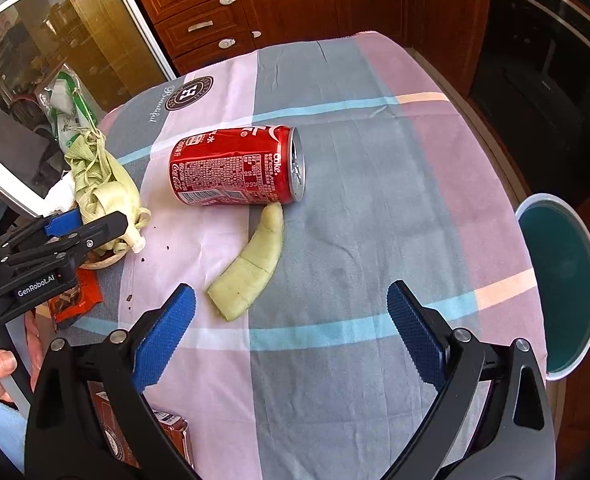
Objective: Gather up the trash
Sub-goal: 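Move both tools back toward the table items, then grasp the green corn husks with the left tool while the right tool grasps the banana peel, then carry the corn husks and banana peel over the bin and release both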
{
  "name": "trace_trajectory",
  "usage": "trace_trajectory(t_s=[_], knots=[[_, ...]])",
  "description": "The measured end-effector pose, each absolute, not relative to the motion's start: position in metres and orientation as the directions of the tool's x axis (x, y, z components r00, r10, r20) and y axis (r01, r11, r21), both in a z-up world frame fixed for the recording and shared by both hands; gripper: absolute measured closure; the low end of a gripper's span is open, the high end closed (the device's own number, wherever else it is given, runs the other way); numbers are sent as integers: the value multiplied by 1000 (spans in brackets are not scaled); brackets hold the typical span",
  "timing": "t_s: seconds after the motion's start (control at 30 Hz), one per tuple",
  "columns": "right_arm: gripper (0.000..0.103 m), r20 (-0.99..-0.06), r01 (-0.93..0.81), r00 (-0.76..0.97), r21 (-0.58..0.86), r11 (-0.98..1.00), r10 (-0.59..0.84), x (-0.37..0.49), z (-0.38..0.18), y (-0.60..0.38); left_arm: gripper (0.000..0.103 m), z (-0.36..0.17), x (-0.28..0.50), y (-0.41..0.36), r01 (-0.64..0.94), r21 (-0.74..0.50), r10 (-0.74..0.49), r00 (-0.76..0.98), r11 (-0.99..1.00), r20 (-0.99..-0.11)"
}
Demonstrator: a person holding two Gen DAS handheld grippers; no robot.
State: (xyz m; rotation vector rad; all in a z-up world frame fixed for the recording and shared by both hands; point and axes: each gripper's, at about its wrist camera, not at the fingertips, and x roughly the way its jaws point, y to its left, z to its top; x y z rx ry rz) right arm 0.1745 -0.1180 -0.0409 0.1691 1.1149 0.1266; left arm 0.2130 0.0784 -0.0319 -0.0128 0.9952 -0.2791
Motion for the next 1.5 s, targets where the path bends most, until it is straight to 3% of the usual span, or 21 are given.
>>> trace_trajectory(t_s=[0.03,0.2,0.37,0.63,0.67,0.73,0.87,1.5], knots=[[10,-877,-27,438,206,978,197,176,-42,-117,67,-31,211,79,228,-152,-252,517,962,-818],[11,-856,-60,469,212,975,215,190,-49,-111,74,-21,201,74,264,-148,-274,545,953,-793],[36,-854,-87,470,206,975,223,203,-60,-106,75,-16,194,70,292,-170,-308,535,941,-787],[52,-846,-130,488,173,976,215,212,-72,-97,75,-14,190,65,308,-205,-345,521,929,-780],[66,-844,-136,495,161,978,208,211,-72,-95,75,-14,189,65,307,-207,-346,520,929,-781],[81,-846,-149,493,146,978,202,209,-72,-91,75,-15,189,63,306,-211,-349,519,928,-780],[93,-842,-163,495,152,975,214,202,-67,-90,75,-11,183,57,314,-213,-355,522,925,-775],[96,-810,-77,560,159,984,175,123,-13,-151,75,16,118,-21,434,-221,-441,511,873,-738]])
